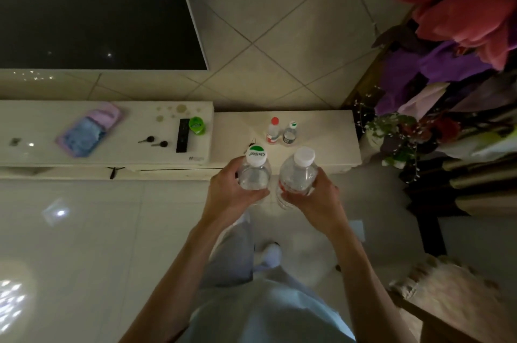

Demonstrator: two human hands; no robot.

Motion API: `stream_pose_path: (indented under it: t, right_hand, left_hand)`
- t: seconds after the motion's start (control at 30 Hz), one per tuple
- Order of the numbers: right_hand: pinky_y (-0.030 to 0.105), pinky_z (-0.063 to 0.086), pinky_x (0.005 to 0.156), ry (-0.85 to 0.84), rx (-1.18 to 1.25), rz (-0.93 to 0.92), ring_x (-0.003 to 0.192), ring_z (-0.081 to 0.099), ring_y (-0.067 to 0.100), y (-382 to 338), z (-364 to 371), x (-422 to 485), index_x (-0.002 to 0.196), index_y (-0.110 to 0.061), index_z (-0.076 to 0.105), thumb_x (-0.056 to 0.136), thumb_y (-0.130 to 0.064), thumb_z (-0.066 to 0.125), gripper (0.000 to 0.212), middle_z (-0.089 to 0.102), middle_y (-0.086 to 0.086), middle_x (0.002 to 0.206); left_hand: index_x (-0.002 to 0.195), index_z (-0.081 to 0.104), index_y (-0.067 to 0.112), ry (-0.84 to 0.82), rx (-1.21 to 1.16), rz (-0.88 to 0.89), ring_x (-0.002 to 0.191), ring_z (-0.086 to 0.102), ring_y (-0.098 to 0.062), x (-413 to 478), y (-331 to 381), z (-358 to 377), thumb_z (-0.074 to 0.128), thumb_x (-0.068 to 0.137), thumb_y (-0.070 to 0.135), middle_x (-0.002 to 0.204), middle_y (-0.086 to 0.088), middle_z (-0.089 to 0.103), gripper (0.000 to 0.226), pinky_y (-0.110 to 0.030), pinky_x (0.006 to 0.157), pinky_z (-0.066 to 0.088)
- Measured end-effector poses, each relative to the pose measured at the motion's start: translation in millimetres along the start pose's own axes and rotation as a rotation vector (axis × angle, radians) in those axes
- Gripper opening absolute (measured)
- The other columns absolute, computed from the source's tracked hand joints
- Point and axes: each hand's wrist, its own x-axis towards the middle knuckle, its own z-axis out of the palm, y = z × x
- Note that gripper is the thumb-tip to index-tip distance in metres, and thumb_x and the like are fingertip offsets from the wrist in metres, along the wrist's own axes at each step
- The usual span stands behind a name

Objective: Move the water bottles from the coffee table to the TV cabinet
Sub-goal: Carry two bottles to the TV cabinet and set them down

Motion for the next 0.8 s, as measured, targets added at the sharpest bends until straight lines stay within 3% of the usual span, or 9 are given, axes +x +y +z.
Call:
stream_pose_path:
  t: [0.17, 0.3, 0.4, 0.57, 0.63, 0.7, 0.8]
  right_hand:
    - [0.028, 0.047, 0.083, -0.013, -0.025, 0.037, 0.105, 0.063, 0.018, -10.0, 1.3, 44.6, 0.130, -0.022, 0.052, 0.066, -0.037, 0.086, 0.074, 0.067, -0.004, 0.117]
    - [0.032, 0.050, 0.089, -0.005, -0.047, 0.061, 0.109, 0.062, 0.019, -23.5, 2.9, 86.0, 0.132, -0.021, 0.050, 0.067, -0.037, 0.086, 0.076, 0.066, -0.002, 0.121]
    - [0.026, 0.045, 0.085, -0.001, -0.070, 0.067, 0.112, 0.061, 0.020, -33.4, 4.4, 118.3, 0.135, -0.018, 0.048, 0.070, -0.033, 0.085, 0.076, 0.064, 0.001, 0.126]
    - [0.019, 0.038, 0.083, 0.035, -0.059, 0.102, 0.118, 0.058, 0.020, -31.4, 17.7, 165.9, 0.137, -0.015, 0.045, 0.074, -0.029, 0.084, 0.075, 0.061, 0.002, 0.130]
    - [0.009, 0.037, 0.078, 0.049, -0.066, 0.104, 0.118, 0.059, 0.019, -20.8, 27.1, 181.4, 0.136, -0.013, 0.046, 0.073, -0.029, 0.084, 0.075, 0.062, 0.003, 0.128]
    - [-0.003, 0.032, 0.071, 0.055, -0.094, 0.107, 0.115, 0.059, 0.015, -5.6, 38.3, 198.2, 0.134, -0.012, 0.047, 0.072, -0.030, 0.085, 0.075, 0.063, 0.004, 0.127]
    - [-0.010, 0.032, 0.068, 0.056, -0.107, 0.119, 0.101, 0.055, 0.004, 23.9, 53.4, 221.5, 0.131, -0.010, 0.050, 0.071, -0.030, 0.086, 0.073, 0.065, 0.005, 0.122]
  left_hand:
    - [0.121, 0.059, 0.023, -0.043, 0.000, -0.016, 0.091, 0.061, -0.011, 50.1, 1.2, 5.8, 0.088, 0.058, 0.029, 0.098, 0.009, 0.065, 0.070, -0.011, 0.069, 0.042]
    - [0.129, 0.055, 0.020, -0.093, 0.011, -0.029, 0.103, 0.062, -0.018, 98.7, 7.1, 11.2, 0.088, 0.060, 0.029, 0.113, 0.003, 0.066, 0.077, -0.027, 0.085, 0.050]
    - [0.131, 0.053, 0.017, -0.136, 0.024, -0.030, 0.111, 0.061, -0.022, 136.9, 10.6, 16.1, 0.087, 0.062, 0.028, 0.124, -0.002, 0.064, 0.078, -0.039, 0.097, 0.050]
    - [0.124, 0.055, 0.018, -0.185, 0.041, -0.010, 0.107, 0.061, -0.019, 191.2, 0.4, 31.5, 0.088, 0.061, 0.027, 0.120, 0.000, 0.065, 0.072, -0.032, 0.089, 0.050]
    - [0.123, 0.054, 0.018, -0.192, 0.051, -0.017, 0.107, 0.061, -0.019, 207.7, -8.4, 41.1, 0.088, 0.061, 0.027, 0.119, 0.000, 0.066, 0.071, -0.032, 0.088, 0.050]
    - [0.122, 0.054, 0.018, -0.186, 0.063, -0.033, 0.106, 0.061, -0.019, 222.8, -20.4, 53.3, 0.088, 0.061, 0.028, 0.118, 0.000, 0.066, 0.070, -0.030, 0.086, 0.050]
    - [0.121, 0.054, 0.018, -0.166, 0.061, -0.092, 0.099, 0.058, -0.012, 240.9, -41.5, 72.9, 0.087, 0.063, 0.031, 0.117, 0.002, 0.065, 0.067, -0.024, 0.082, 0.045]
